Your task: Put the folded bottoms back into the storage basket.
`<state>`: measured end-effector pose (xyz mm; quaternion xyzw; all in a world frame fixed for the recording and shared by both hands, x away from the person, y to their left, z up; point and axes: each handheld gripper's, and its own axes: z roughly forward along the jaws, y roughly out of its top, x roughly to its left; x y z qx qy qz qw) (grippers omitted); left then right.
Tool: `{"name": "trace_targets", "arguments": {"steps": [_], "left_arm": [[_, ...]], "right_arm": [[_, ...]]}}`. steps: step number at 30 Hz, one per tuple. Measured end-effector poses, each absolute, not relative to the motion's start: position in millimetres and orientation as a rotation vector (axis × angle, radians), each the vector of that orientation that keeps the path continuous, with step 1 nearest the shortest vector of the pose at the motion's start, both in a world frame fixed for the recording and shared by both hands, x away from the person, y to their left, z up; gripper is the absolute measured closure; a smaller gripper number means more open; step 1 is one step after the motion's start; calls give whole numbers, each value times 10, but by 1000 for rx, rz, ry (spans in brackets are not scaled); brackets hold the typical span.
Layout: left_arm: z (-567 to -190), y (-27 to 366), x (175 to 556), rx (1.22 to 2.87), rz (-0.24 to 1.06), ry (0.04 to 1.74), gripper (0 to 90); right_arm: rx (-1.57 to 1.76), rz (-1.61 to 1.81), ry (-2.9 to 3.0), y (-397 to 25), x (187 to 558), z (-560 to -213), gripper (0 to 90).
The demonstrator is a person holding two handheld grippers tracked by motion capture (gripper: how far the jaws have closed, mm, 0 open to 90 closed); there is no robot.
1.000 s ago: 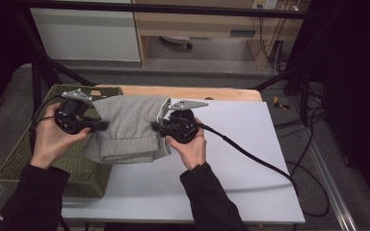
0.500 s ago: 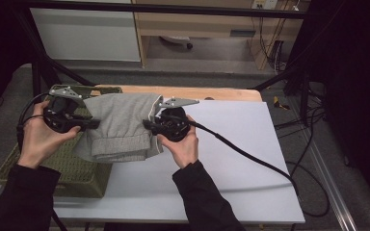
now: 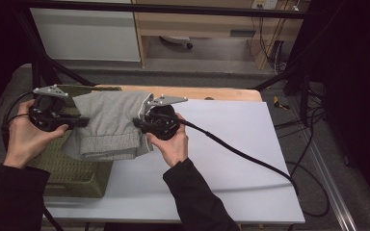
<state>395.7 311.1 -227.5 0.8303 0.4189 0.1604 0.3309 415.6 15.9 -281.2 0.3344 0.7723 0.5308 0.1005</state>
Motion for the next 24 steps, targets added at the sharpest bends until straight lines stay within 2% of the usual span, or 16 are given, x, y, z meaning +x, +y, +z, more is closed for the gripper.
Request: {"name": "trace_targets", "arguments": {"steps": [24], "left_arm": [[-2268,3527,3967,2127,467,1172,803]], "right_arm": [[974,1579,2272,625,4188,-2795,737]]}}
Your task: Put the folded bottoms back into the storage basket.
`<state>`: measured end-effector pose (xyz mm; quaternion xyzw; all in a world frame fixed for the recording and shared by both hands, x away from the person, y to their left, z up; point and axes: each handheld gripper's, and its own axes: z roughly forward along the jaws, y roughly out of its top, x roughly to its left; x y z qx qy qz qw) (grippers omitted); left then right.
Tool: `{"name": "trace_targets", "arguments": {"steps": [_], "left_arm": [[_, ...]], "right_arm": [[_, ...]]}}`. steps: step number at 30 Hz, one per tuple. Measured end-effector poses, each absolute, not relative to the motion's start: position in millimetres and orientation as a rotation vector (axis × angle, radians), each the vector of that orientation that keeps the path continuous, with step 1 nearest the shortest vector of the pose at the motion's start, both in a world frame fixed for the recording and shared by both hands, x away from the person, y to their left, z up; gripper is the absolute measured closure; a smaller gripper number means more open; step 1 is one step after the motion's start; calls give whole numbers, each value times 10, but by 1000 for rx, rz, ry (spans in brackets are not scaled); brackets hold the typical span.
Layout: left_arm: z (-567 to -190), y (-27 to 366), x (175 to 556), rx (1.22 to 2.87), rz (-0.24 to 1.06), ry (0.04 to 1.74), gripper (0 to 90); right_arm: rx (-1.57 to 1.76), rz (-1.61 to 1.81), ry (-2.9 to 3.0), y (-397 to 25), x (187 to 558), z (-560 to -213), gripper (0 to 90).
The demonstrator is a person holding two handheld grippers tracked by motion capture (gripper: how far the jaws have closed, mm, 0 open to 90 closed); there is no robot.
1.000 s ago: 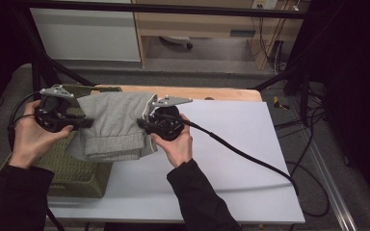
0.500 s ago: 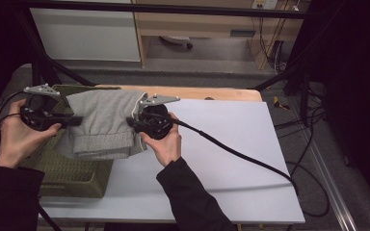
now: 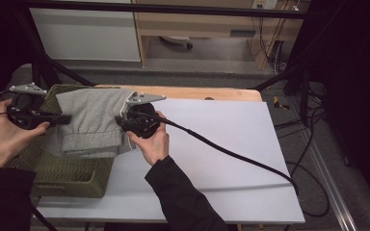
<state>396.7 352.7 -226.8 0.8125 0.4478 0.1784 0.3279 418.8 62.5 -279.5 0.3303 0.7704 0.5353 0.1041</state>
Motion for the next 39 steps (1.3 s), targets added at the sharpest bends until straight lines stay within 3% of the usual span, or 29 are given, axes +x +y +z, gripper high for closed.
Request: {"name": "trace_targets", "arguments": {"steps": [39], "left_arm": [[-2360,4217,3932,2087,526,1280,803]], "right_arm": [[930,1564,2324,1390,4194,-2904,732]]}}
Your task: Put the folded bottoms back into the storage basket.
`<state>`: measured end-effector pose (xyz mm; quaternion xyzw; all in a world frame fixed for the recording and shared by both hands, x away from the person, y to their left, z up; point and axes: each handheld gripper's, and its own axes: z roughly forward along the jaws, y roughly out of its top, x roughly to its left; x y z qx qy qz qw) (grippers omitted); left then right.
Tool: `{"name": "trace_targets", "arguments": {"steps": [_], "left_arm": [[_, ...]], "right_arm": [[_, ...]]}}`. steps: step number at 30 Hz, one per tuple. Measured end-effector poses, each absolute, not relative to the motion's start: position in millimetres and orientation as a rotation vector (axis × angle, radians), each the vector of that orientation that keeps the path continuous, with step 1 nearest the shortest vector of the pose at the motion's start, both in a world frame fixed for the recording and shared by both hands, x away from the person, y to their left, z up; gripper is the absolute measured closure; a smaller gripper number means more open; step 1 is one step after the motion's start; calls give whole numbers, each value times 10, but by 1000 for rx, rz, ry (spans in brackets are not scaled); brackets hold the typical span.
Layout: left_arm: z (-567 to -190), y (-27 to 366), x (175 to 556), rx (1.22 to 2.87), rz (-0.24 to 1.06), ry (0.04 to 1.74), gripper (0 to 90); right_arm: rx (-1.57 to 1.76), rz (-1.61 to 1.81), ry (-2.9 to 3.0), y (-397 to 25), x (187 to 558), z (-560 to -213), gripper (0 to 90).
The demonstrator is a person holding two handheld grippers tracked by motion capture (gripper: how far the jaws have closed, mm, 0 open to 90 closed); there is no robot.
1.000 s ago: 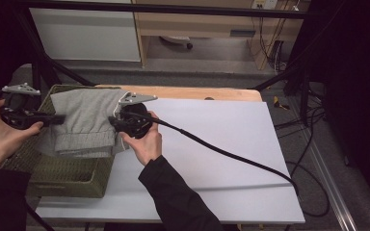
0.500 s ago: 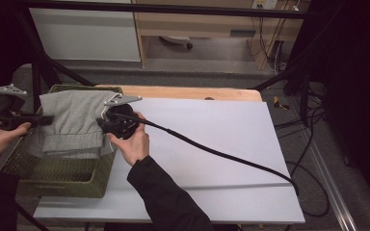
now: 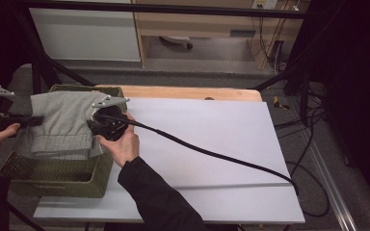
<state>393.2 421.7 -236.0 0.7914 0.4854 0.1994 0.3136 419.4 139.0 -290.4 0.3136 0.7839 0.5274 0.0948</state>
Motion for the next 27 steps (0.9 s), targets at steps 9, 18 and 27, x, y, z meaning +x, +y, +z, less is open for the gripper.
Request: {"name": "trace_targets", "arguments": {"steps": [9,18,27], "left_arm": [[-2394,4326,3949,2077,534,1309,803],[-2452,4435,3947,2069,541,1336,804],[-2599,4481,3963,2084,525,1354,804]], "right_arm": [[929,1564,2331,1517,4183,-2946,729],[912,1557,2349,1647,4158,-3007,728],[915,1537,2371,1725,4157,-3138,727]]}}
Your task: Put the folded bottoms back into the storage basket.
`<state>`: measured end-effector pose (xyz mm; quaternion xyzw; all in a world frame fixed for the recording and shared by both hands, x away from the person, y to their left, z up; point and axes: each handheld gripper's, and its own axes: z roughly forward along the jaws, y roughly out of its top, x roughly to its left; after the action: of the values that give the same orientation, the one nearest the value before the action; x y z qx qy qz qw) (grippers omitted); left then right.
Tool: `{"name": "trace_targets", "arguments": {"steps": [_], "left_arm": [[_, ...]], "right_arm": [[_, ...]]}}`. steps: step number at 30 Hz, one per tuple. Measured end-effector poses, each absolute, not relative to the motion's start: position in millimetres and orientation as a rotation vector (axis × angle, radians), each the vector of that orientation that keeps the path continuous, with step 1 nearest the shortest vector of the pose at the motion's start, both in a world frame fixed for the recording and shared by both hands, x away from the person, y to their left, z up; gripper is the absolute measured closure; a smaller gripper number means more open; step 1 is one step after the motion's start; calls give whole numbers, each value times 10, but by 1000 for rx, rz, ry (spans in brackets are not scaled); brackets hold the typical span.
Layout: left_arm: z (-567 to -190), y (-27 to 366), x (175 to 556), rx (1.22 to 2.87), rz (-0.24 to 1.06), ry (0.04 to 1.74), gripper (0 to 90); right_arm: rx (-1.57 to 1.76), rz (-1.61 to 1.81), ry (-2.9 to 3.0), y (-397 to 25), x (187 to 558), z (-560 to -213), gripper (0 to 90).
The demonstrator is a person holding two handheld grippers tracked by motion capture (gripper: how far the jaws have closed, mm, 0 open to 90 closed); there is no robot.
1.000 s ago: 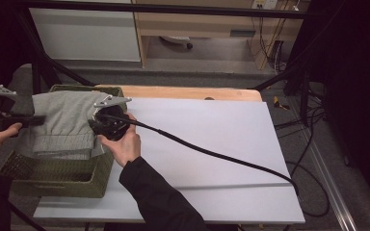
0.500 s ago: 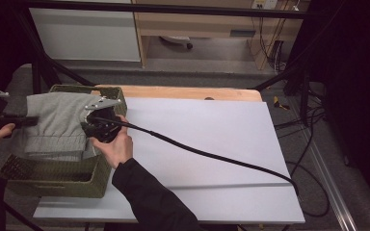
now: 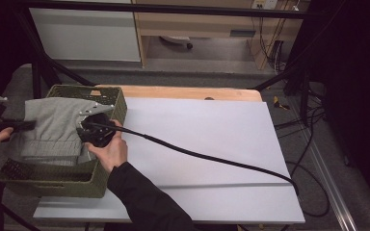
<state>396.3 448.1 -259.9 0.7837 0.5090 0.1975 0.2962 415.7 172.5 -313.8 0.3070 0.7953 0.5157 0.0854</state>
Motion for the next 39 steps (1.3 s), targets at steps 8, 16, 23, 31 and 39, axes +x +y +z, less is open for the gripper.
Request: {"name": "trace_targets", "arguments": {"steps": [8,16,23,31,39], "left_arm": [[-2766,4509,3987,2102,505,1376,803],[-2944,4551,4020,2101,478,1394,803],[-3093,4576,4061,2103,465,1414,802],[-3268,4569,4146,2058,525,1401,613],[-3229,4405,4113,2034,530,1378,351]], "right_arm": [[913,1508,2388,1780,4148,-3282,725],[913,1483,2406,1831,4156,-3431,723],[925,1462,2421,1872,4166,-3540,718],[890,1386,2446,1873,4205,-3643,444],[861,1442,2384,1612,4190,-3492,225]]}}
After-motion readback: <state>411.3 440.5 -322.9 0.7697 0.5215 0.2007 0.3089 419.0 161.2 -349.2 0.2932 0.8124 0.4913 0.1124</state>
